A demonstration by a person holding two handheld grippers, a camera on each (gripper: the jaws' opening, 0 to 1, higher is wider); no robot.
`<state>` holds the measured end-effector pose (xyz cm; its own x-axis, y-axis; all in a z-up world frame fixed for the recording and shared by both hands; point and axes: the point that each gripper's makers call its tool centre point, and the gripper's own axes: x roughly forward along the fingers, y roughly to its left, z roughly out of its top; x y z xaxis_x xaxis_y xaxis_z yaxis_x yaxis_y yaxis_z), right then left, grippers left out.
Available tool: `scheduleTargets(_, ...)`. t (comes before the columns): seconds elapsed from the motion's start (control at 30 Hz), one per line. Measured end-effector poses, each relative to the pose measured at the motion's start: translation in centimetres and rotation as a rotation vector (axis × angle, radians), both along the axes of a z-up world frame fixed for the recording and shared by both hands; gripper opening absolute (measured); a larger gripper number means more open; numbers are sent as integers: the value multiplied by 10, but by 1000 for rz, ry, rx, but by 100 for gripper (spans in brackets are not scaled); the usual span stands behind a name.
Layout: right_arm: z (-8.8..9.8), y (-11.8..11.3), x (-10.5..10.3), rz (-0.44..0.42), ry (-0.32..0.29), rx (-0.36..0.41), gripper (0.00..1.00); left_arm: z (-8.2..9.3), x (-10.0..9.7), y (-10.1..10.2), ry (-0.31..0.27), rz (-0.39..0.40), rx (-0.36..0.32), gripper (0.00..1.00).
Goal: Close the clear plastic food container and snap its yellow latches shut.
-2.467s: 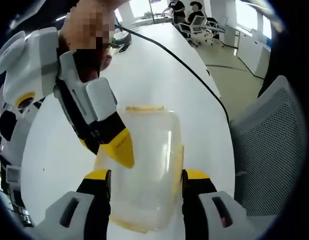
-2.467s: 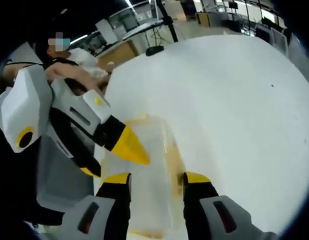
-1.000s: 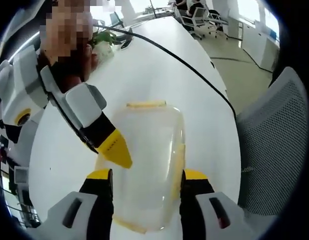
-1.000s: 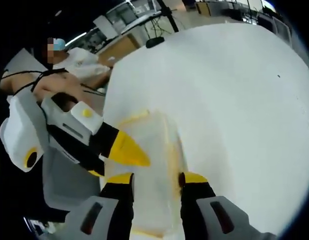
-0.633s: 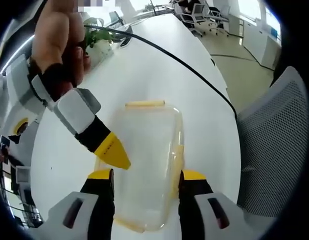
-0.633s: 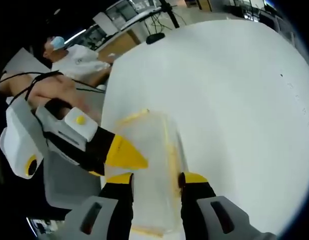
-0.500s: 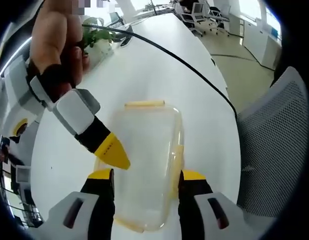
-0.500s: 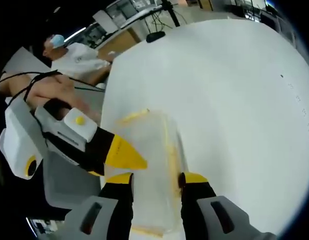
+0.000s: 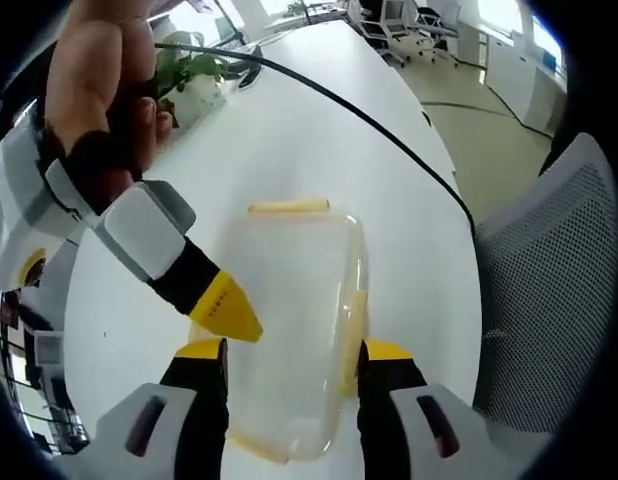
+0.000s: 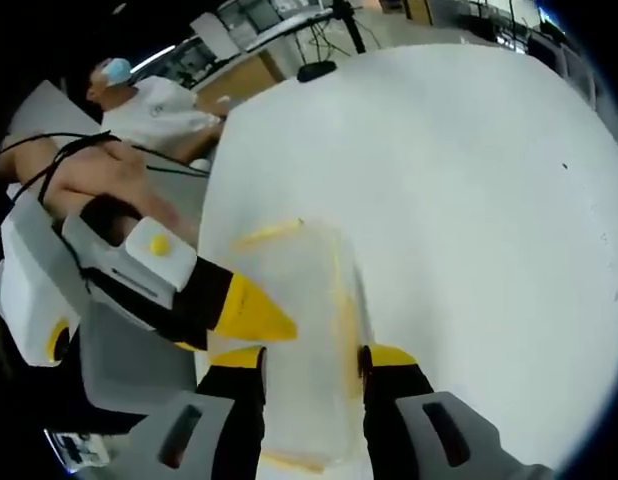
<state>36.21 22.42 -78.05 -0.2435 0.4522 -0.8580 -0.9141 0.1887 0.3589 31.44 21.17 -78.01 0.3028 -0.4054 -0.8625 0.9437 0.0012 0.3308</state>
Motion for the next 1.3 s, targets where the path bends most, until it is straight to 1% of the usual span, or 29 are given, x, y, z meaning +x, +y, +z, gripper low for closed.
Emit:
scheduleTargets(0.07,0,0,-1,1,-13,3,39,0,0,0,2,7,3,51)
scheduleTargets(0.13,-1,-1,-4,23,-33,4,45,2,-1,-1,13,22,-3,51)
scheduleTargets(0.17,-3,-4,-4,47,-63,-7,52,3,-1,-2,43,45,-22,52)
scheduleTargets(0.2,-4,-6,-6,69,-77,-15,59,5,0,-2,49,37,-19,53)
scheduleTargets(0.23,-5,-7,-10,82,-82,-17,66,4,0,-1,53,8,4,53)
scheduleTargets(0.27,-5,-7,-13,89,-81,-13,73,3,0,0,38,6,10,56)
scheduleTargets(0.3,-3,-6,-15,99,-82,-3,76,2,-1,-1,15,-15,18,71)
scheduleTargets(0.33,-1,-4,-16,103,-85,15,78,2,-4,-5,5,-38,2,87)
scheduleTargets(0.37,3,-3,-15,98,-95,32,81,3,-8,-12,7,-45,-31,100)
scheduleTargets(0.4,5,-2,-14,95,-104,41,82,7,-12,-13,22,-43,-29,95)
scheduleTargets(0.43,6,-2,-14,102,-109,45,83,8,-14,-17,45,-31,-53,97)
scheduleTargets(0.47,6,-2,-15,108,-112,46,83,8,-17,-17,70,-20,-52,97)
scheduleTargets(0.5,7,-3,-15,113,-119,46,82,7,-19,-17,91,-20,-43,93)
scheduleTargets(0.53,7,-3,-15,116,-131,43,82,5,-21,-13,102,-33,-11,91)
scheduleTargets(0.6,7,-5,-14,124,-155,29,81,3,-19,-9,92,-55,21,91)
scheduleTargets(0.8,7,-9,-19,120,-154,16,80,9,-9,-2,105,-43,6,93)
scheduleTargets(0.97,12,-7,-21,109,-173,36,80,10,-10,3,165,-47,7,94)
scheduleTargets(1.1,12,-8,-20,106,-186,33,80,12,-6,5,168,-54,8,94)
scheduleTargets(1.23,15,-6,-22,94,-199,51,80,16,-4,3,178,-61,-10,95)
scheduleTargets(1.3,15,-7,-23,93,-205,52,80,17,-2,2,186,-61,-7,95)
